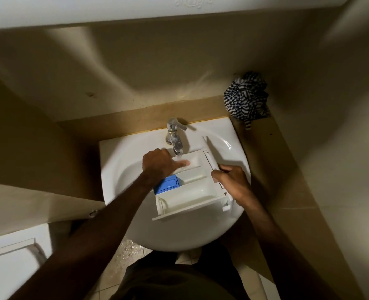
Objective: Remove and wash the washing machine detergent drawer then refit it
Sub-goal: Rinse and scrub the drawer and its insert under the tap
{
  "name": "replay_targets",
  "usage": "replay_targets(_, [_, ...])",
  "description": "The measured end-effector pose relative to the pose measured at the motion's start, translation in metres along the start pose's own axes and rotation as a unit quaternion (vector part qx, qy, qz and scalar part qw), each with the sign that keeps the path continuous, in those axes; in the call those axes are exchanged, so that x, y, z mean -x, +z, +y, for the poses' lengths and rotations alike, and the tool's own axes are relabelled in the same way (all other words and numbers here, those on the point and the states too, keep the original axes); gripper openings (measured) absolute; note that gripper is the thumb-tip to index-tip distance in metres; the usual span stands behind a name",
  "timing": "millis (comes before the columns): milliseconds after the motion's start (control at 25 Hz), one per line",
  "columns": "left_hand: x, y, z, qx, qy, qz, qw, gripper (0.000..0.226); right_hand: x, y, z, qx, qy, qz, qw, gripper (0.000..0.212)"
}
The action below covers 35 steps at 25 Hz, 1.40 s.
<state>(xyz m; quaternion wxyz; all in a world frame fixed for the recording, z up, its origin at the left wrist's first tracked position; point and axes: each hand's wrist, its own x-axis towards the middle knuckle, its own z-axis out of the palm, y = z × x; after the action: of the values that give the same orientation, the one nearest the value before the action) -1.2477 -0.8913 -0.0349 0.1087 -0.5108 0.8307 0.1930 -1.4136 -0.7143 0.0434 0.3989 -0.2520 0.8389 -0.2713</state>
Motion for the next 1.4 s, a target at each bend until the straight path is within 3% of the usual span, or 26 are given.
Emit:
replay_targets(200, [0.0,-0.01,-0.032,0.177,0.122,-0.166,0.962,0.061,-0.011,-0.02,0.005,-0.003,-0.008,0.025,1.0,0.023])
replay_targets(280, [0.002,-0.009,-0.026,0.145,0.097,-0.124,0.977,0.063,-0.011,-0.019,0.007,-0.009,-0.006,0.028,1.0,0.023])
replay_targets(400, [0.011,0.0,-0.007,0.037,0.018,-0.007,0.999,0.088,-0.006,-0.013,0.003,-0.014,-0.008,0.025,1.0,0.018])
replay_targets(520, [0.018,0.006,0.005,0.017,-0.008,0.028,0.999,0.095,-0.004,-0.023,0.0,-0.036,-0.003,0.011,0.999,0.025])
replay_targets(600, [0.017,0.006,0.002,0.085,-0.006,-0.007,0.996,0.086,-0.003,-0.034,-0.003,-0.05,0.002,0.006,0.999,0.015])
replay_targets(640, [0.016,0.005,-0.002,0.162,0.012,-0.051,0.985,0.074,-0.002,-0.04,-0.005,-0.057,0.002,0.009,0.998,0.009])
replay_targets(720, [0.017,0.005,-0.011,0.34,0.03,-0.107,0.934,0.05,-0.002,-0.05,-0.009,-0.062,0.002,0.013,0.998,0.017])
replay_targets(840, [0.019,0.006,-0.02,0.518,-0.035,-0.064,0.852,0.035,-0.002,-0.053,-0.015,-0.086,0.021,0.027,0.996,0.006])
replay_targets(960, [0.021,0.01,-0.02,0.603,-0.077,-0.048,0.793,0.034,-0.002,-0.052,-0.018,-0.1,0.034,0.036,0.994,0.021])
replay_targets(1080, [0.028,0.022,-0.017,0.6,-0.066,-0.077,0.794,0.035,-0.005,-0.062,-0.017,-0.093,0.035,0.029,0.995,0.021])
replay_targets(1200, [0.033,0.033,-0.003,0.633,-0.088,-0.041,0.768,0.017,-0.007,-0.069,-0.016,-0.069,0.035,0.014,0.997,0.022])
replay_targets(1280, [0.031,0.035,0.005,0.638,-0.109,-0.016,0.762,0.024,-0.007,-0.069,-0.016,-0.073,0.03,0.006,0.997,0.022])
replay_targets(1400, [0.026,0.036,0.007,0.627,-0.085,-0.04,0.773,0.043,-0.007,-0.068,-0.012,-0.081,0.037,0.008,0.996,0.027])
